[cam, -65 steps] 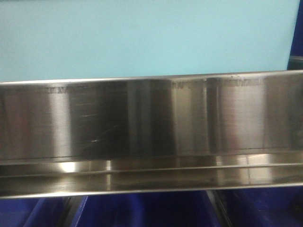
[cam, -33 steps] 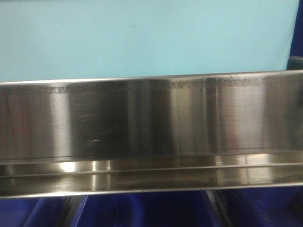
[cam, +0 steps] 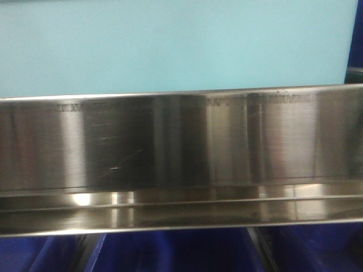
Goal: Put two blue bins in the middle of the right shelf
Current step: 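Lower both open grippers around opposite walls of the second light blue bin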
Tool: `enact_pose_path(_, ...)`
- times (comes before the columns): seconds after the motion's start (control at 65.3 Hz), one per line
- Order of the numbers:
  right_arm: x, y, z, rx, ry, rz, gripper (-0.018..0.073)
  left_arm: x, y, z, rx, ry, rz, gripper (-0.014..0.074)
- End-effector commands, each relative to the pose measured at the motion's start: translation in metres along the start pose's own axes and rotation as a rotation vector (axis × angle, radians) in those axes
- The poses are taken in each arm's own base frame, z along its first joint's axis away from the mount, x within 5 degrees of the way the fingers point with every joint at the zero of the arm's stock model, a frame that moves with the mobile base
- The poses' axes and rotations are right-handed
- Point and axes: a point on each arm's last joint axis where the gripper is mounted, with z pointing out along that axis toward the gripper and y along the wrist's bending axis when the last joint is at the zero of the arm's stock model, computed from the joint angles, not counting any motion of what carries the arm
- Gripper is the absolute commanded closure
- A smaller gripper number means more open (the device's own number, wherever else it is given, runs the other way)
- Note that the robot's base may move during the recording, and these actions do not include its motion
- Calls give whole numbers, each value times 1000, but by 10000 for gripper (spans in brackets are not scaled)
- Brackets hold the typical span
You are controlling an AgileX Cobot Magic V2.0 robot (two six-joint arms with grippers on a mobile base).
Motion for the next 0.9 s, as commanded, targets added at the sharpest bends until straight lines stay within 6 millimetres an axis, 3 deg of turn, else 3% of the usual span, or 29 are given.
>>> enact_pose_path(0.0,2,-1,2,9,0,-2,272,6,-3,7,4,37,-5,214)
enact_pose_path(0.291,2,-1,2,8,-1,-2,272,12,-2,14,-11,63,3,214)
enact_pose_path(0.659,-1,-1,-7,-4,-28,2,272,5,2,-5,-6,-3,-2,214)
enact_pose_path(0.889,-2,-2,-10,3,-42,-1,272,5,3,-4,-11,-4,-10,214)
